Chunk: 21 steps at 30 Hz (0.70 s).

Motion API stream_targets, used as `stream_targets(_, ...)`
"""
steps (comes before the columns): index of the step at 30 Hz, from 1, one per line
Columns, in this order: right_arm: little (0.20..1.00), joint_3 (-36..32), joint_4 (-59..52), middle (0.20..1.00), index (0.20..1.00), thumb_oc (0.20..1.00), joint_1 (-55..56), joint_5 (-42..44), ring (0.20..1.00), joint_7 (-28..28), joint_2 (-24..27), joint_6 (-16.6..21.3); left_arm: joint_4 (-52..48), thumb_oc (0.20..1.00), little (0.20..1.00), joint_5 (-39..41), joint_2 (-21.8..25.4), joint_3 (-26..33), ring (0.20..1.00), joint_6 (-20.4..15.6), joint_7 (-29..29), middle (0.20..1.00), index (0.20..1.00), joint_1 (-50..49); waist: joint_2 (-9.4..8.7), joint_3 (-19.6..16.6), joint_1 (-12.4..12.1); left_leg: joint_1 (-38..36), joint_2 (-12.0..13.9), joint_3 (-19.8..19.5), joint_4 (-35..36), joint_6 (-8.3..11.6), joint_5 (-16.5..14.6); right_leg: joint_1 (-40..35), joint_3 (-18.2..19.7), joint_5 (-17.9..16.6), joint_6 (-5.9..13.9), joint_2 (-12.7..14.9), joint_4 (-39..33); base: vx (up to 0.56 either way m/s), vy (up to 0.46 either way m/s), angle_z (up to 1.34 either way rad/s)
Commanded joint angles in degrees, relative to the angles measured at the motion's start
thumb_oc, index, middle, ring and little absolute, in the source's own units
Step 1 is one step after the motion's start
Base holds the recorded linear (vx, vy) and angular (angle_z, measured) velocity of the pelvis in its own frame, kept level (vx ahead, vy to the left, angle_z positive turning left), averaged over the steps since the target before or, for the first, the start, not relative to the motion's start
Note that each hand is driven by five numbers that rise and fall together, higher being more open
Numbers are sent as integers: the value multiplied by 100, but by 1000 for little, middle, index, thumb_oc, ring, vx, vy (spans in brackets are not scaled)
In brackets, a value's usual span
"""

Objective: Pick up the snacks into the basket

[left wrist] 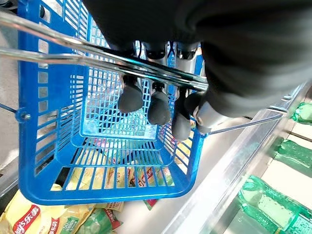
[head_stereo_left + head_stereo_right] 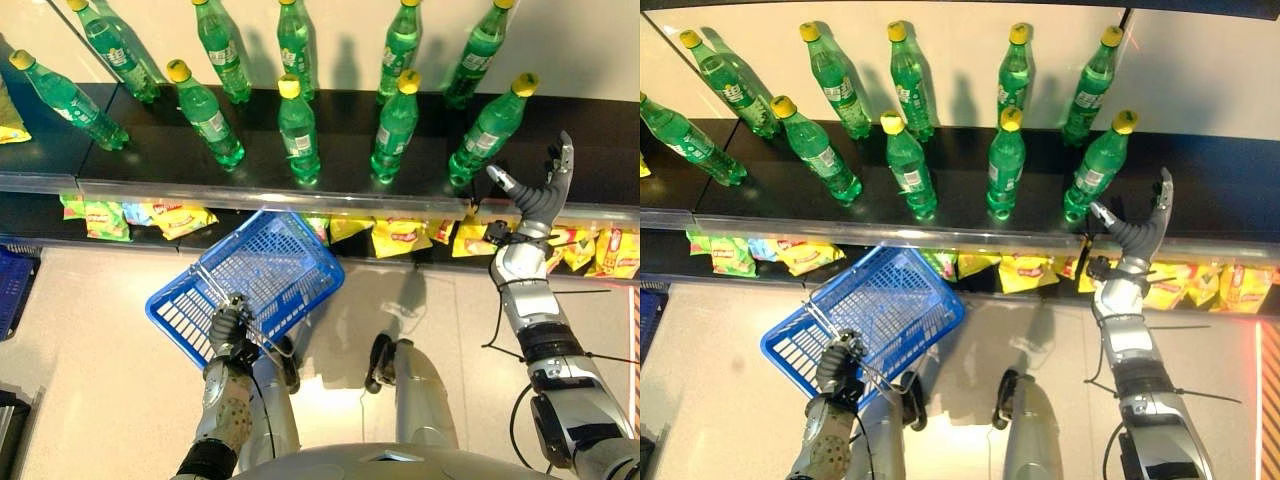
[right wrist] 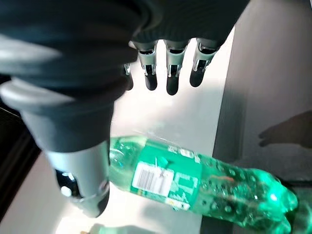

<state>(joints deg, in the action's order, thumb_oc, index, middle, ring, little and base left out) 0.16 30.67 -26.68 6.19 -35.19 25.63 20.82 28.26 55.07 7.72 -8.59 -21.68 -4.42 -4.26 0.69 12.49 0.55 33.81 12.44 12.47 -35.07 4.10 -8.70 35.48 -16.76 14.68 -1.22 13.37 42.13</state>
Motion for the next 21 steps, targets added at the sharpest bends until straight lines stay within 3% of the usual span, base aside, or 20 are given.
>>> stream_targets(1,1000,81,289,1000,1000,1000,-553,265,1000,40,324,162,-585,200,200,30,179,-189,200,-288,234,200,200,-108,16,-178,-29,-5,61,82,-282,-144,-345,-234,-50,-601,627,80,-565,0,0,0)
stream_targets(11,1000,199,467,1000,1000,1000,-790,342,1000,147,390,116,-577,200,200,92,180,-190,200,-268,276,200,200,-117,24,-168,-58,42,53,58,-309,-144,-336,-203,-45,-615,628,79,-547,-2,1,2)
stream_targets(21,1000,517,1615,1000,1000,1000,-1687,805,1000,291,492,49,-589,200,200,176,242,-340,200,-224,306,200,200,-114,34,-152,-142,86,47,69,-309,-141,-314,-188,-58,-647,628,95,-552,-4,0,2)
